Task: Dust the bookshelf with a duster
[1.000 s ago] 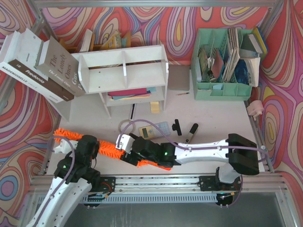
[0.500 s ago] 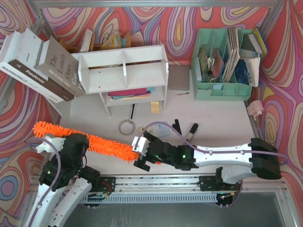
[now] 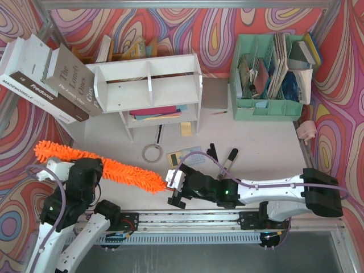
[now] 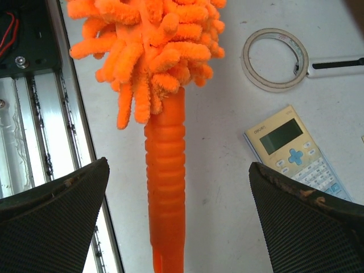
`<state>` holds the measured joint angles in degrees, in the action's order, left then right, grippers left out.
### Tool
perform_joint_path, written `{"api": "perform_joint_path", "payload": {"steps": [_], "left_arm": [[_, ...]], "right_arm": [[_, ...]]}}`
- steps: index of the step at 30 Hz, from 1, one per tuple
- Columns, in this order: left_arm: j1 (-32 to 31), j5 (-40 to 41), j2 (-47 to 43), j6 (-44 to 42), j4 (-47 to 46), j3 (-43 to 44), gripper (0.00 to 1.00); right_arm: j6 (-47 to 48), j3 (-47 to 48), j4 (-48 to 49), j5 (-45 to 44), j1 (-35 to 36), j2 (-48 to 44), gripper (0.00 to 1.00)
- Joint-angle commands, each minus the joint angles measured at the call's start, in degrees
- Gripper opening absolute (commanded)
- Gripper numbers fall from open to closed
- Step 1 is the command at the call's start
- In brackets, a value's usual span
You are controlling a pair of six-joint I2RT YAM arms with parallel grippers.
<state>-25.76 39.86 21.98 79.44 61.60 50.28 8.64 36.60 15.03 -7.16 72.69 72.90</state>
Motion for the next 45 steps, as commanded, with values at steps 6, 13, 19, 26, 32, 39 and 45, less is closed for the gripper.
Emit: {"api": "perform_joint_path", "payload": {"steps": [6,13,19,26,32,39,45], "left_arm": [[0.34,-2.75,0.89,-1.45,-2.64,2.68,0.00],[0.30,-4.69,0.88,-1.06,-4.18,2.55,0.00],[0.33,-4.71,0.03,-0.71,-3.57,3.02,0.00],[0.31,-4.52,-0.69,-0.04,-2.90,3.10,0.00],[0.29,-4.14,-0.72,0.12,-2.35,3.09,0.00],[0.29,-2.84,-1.12,0.37,-1.32,2.76,0.00],[0.28,-0.43,-1.99,0.34,0.53,2.63,0.27]], "right_arm": [[0.60,4.60,2.28,0.69,-0.70,5.20,0.99],[1.40,6.24,2.76,-0.06,-0.75,8.15,0.99],[1.52,6.16,3.37,-0.93,-0.96,9.10,0.92],[1.55,6.84,3.10,-1.67,-0.95,9.93,0.67],[1.86,7.75,1.96,-2.06,-0.95,9.96,0.42],[2.21,8.41,0.34,-2.27,-0.88,9.07,0.19],[2.76,9.35,-1.40,-2.47,-0.88,8.03,0.04]]}}
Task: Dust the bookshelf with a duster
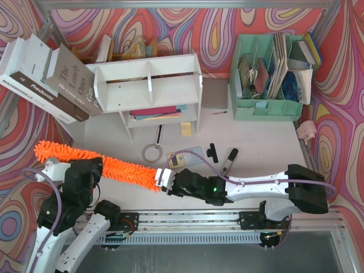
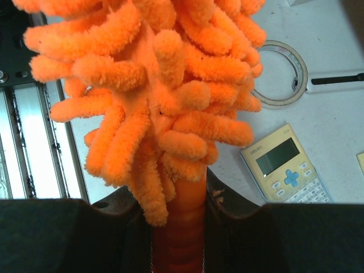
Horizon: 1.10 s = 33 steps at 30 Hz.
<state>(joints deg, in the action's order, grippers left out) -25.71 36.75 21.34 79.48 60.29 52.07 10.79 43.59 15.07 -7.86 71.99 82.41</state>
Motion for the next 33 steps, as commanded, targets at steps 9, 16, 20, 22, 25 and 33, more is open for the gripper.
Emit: {"api": "perform_joint_path", "payload": {"steps": [9,16,20,22,25,33], "left_arm": [[0.25,6.90,-3.54,-8.70,1.86,2.00,0.84],[0.24,15.06,-6.34,-22.75,0.81,6.36,0.98],[0.28,19.27,-14.65,-30.80,-8.04,-2.22,0.98],[0.31,18.69,-18.60,-35.41,-12.83,-6.83,0.98],[0.25,17.81,-20.52,-41.36,-16.39,-9.38,0.98],[0.27,2.47,-20.95,-50.13,-22.34,-10.00,0.98]], "right_arm": [[2.30,1.80,-0.29,-13.04,-0.27,-3.24,0.00],[7.84,2.34,-0.59,-15.04,-0.64,-4.73,0.00],[9.68,2.99,-1.10,-12.41,-2.50,-6.08,0.00],[10.35,3.73,-2.38,-10.54,-3.52,-6.83,0.00],[11.28,4.66,-3.72,-7.35,-5.70,-8.30,0.00],[13.85,9.42,-7.55,-2.63,-8.06,-9.03,0.00]]}}
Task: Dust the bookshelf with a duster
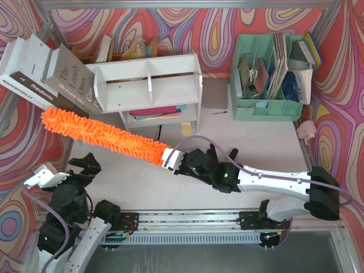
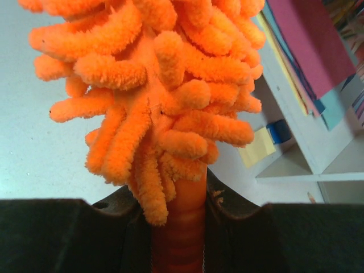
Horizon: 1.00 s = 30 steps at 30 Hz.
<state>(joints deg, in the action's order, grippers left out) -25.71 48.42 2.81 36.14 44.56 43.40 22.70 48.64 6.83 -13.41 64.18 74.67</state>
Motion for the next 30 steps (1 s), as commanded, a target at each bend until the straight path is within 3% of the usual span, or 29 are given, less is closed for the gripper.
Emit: {"api": "perform_joint_path", "payload": {"steps": [1,8,24,30], "left_arm": [[0.31,-11.67,-1.97,-7.65,-6.96,-0.54,0.98],[0.72,-20.75,-2.53,-9.23,-5.09,2.96,0.98],[3.21,-17.66,-2.52,-5.60,0.03,4.55,0.98],[3.21,-17.24,-2.54,-5.75,-0.62,3.80,0.98]], "right_arm": [[2.19,5.08,0.26,3.38,-0.41,-0.99,0.00],[4.95,11.57,-0.48,4.95,-1.99,2.75,0.00],[6.21,32.69,-7.96,4.42,-5.42,18.50,0.00],[6.45,28.50,-9.23,4.99,-7.38,20.45,0.00]]}}
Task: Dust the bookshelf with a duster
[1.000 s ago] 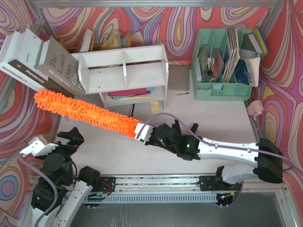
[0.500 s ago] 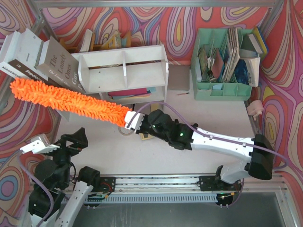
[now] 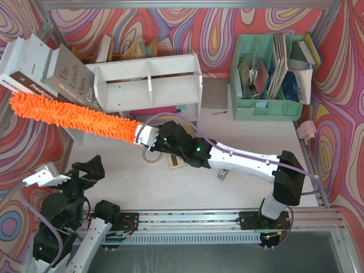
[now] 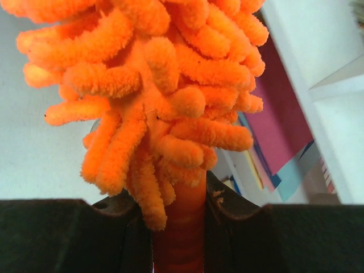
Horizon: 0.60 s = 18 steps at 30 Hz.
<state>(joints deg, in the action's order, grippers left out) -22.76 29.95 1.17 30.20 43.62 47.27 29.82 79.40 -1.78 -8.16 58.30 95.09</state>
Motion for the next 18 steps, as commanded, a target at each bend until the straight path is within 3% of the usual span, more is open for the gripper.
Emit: {"api": "perform_joint_path", "payload": {"steps": [1,10,18], "left_arm": [[0.26,1.76,-0.88,0.24,0.43,-0.14,0.98],[0.27,4.06,-0.91,0.03,0.62,-0.27,0.98],[0.29,4.41,-0.91,-0.47,0.02,-0.63,0.98]], "right_arm": [[-0.88,-3.70,-0.21,0.62,-2.15,-0.46,0.00],[3.60,-5.25,3.08,5.38,-6.42,-3.33,0.00],[2.00,-3.32,-1.14,8.83,-6.62,-8.91,0.00]]}}
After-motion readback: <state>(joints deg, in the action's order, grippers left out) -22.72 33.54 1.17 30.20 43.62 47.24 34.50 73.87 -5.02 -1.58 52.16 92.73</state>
